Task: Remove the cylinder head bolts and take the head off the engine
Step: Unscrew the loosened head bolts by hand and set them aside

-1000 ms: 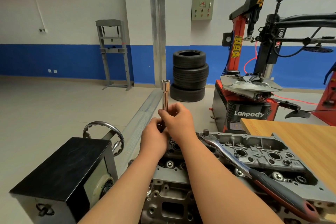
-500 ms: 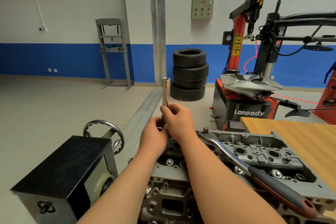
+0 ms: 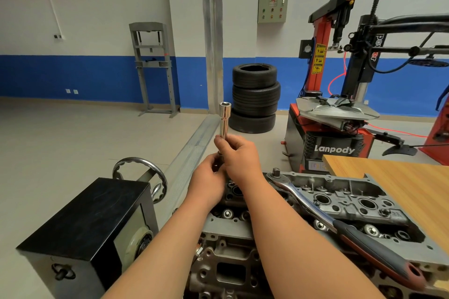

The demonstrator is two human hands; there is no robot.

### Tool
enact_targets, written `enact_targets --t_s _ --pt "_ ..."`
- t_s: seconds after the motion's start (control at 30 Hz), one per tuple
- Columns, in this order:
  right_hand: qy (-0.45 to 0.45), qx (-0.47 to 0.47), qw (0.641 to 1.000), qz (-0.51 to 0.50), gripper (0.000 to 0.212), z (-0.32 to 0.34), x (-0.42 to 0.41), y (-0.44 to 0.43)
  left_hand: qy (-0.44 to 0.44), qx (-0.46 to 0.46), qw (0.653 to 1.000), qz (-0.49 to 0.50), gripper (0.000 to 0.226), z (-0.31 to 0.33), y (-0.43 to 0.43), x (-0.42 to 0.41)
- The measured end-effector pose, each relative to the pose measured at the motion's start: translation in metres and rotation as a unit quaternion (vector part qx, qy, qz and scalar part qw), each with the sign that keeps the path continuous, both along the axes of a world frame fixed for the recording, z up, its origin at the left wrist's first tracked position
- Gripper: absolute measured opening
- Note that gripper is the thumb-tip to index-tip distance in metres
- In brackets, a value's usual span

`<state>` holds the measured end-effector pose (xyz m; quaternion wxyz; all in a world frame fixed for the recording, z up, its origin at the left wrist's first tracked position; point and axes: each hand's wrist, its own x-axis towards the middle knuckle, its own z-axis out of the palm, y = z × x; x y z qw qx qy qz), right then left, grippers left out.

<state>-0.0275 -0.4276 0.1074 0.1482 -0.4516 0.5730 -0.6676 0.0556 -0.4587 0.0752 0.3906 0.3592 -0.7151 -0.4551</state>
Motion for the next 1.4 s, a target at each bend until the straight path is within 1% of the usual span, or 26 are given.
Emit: enact_targets --t_s 0.03,0.1,0.17,0.2,0.23,0.3,0.43,0.5,0.57,0.63,0.67,0.7,0.77,0.8,0.9,1.0,1.03,1.1,1.13,1.2,1.27,1.33,1.4 --pt "0.012 0.005 1.000 -0.001 0.013 -0.0002 -0.0002 -0.0003 0.009 0.002 1.000 -0.004 0.022 -0.0007 -0.0003 0.0004" --pt "0.025 0.010 1.000 -0.007 0.017 0.0000 -0.0011 -0.0009 0.025 0.004 1.000 0.012 0.017 -0.0013 -0.0013 0.0010" --pt "0.014 0.012 1.000 -0.009 0.010 0.0008 -0.0022 -0.0011 0.042 0.021 0.998 0.035 0.015 -0.0011 -0.0025 0.0006" --pt "0.000 0.015 1.000 -0.014 0.010 0.0009 -0.0023 -0.0014 0.046 0.029 0.998 0.043 0.015 -0.0011 -0.0031 0.0001" --pt "-0.011 0.018 1.000 -0.022 0.016 0.0000 -0.0026 -0.0019 0.044 0.034 0.997 0.049 0.015 -0.0005 -0.0032 -0.0004" --pt "-0.003 0.020 0.999 -0.035 0.017 -0.0020 -0.0021 -0.0025 0.032 0.033 0.998 0.054 0.017 0.0002 -0.0032 -0.0009" --pt "-0.008 0.007 1.000 -0.002 0.013 -0.0011 -0.0002 -0.0013 0.011 0.020 0.999 0.033 0.014 -0.0007 -0.0026 0.0002" --pt "0.002 0.006 1.000 0.006 0.016 -0.0007 -0.0001 -0.0003 0.011 0.020 1.000 0.017 0.020 -0.0011 -0.0020 0.0005" --pt "-0.004 0.007 1.000 0.004 0.018 0.0000 -0.0002 -0.0003 0.018 0.011 1.000 0.017 0.017 -0.0009 -0.0018 0.0005" --pt "-0.028 0.009 1.000 -0.004 0.013 0.0014 -0.0011 0.0004 0.021 0.008 0.999 0.028 0.013 -0.0004 -0.0017 0.0002" --pt "-0.036 0.012 0.999 -0.008 0.007 0.0009 -0.0020 0.0003 0.018 0.009 0.999 0.033 0.014 0.0002 -0.0016 -0.0002" --pt "-0.040 0.016 0.999 -0.016 0.005 0.0005 -0.0022 0.0005 0.013 0.009 0.999 0.038 0.017 0.0005 -0.0015 -0.0005" --pt "-0.033 0.027 0.999 -0.026 0.016 -0.0006 -0.0017 0.0001 0.003 0.007 0.999 0.046 0.021 0.0008 -0.0017 -0.0012" --pt "-0.032 0.026 0.999 -0.020 0.018 -0.0011 -0.0008 -0.0003 -0.001 0.007 0.999 0.048 0.021 0.0008 -0.0018 -0.0011" --pt "-0.009 0.012 1.000 0.001 0.014 -0.0016 0.0013 -0.0015 -0.007 0.002 0.999 0.032 0.014 0.0005 -0.0016 -0.0010" --pt "0.008 0.014 1.000 -0.004 0.022 -0.0019 0.0011 -0.0023 0.000 -0.002 1.000 0.011 0.018 0.0012 -0.0009 0.0001" --pt "-0.003 0.017 1.000 -0.009 0.020 -0.0016 0.0009 -0.0022 0.003 -0.001 1.000 0.010 0.019 0.0014 -0.0008 0.0003" --pt "-0.043 0.016 0.999 -0.014 0.008 -0.0005 0.0002 -0.0020 0.012 0.003 1.000 0.018 0.017 0.0019 -0.0009 -0.0001" --pt "-0.053 0.013 0.998 -0.019 0.006 -0.0004 -0.0006 -0.0022 0.013 0.002 1.000 0.024 0.017 0.0022 -0.0007 -0.0004" --pt "-0.033 0.013 0.999 -0.037 0.015 -0.0016 -0.0017 -0.0024 -0.003 -0.010 0.999 0.038 0.020 0.0037 0.0000 -0.0010" --pt "-0.027 0.008 0.999 -0.032 0.017 -0.0013 -0.0009 -0.0020 -0.022 -0.016 0.999 0.042 0.019 0.0043 0.0004 -0.0011" --pt "-0.031 -0.006 0.999 -0.008 0.016 -0.0015 0.0003 -0.0014 -0.033 -0.011 0.999 0.027 0.018 0.0042 0.0015 -0.0010" --pt "-0.022 -0.001 1.000 -0.007 0.021 -0.0014 0.0008 -0.0013 -0.046 -0.004 0.999 0.009 0.023 0.0047 0.0039 -0.0002"
